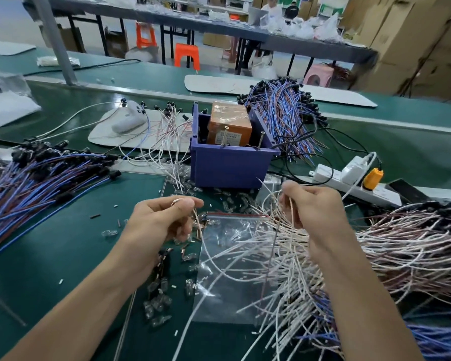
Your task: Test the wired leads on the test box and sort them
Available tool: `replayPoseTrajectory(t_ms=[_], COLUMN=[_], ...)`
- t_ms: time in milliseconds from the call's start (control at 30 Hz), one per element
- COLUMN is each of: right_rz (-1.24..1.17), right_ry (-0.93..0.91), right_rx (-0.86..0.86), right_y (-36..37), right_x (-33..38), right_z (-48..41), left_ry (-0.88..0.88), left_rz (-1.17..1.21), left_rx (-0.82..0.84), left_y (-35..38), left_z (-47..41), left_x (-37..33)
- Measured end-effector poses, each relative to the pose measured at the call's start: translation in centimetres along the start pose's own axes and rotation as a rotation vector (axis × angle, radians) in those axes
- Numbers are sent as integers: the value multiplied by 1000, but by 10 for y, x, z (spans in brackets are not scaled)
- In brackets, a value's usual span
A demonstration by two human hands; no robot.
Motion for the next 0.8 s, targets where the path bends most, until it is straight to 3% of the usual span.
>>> replayPoseTrajectory(t_ms=[67, 100, 233, 367, 467, 567, 800], right_rz=[-447, -537, -617, -899, -1034, -1069, -712], right_ry=[94, 131, 192, 306, 364, 373, 193], right_rx=[180, 241, 321, 391, 405, 377, 375], right_y=[12, 19, 39, 59, 65, 65, 69], right_x=[0, 1, 6, 2, -5, -11, -10], right_z=[5, 8, 12, 20, 22, 24, 30], left_ry=[44, 60, 98, 151, 97, 108, 37], left_rz=[-14, -27, -90, -180, -72, 26, 335], left_rx=[-55, -76, -101, 55, 120, 122, -38], left_y=[-8, -12, -13, 4, 13, 15, -2], left_z=[-3, -4, -2, 4, 6, 6, 0], left_x=[-2, -3, -9, -20, -13, -14, -3])
Point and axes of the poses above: each hand's wrist, its own z-axis away from the middle knuckle, its own y-axis out of the palm, x = y × z, the point moved 10 cm from there along -z, towards the middle knuckle, and after that the axes turned 6 degrees about y, right-handed, at the moved point
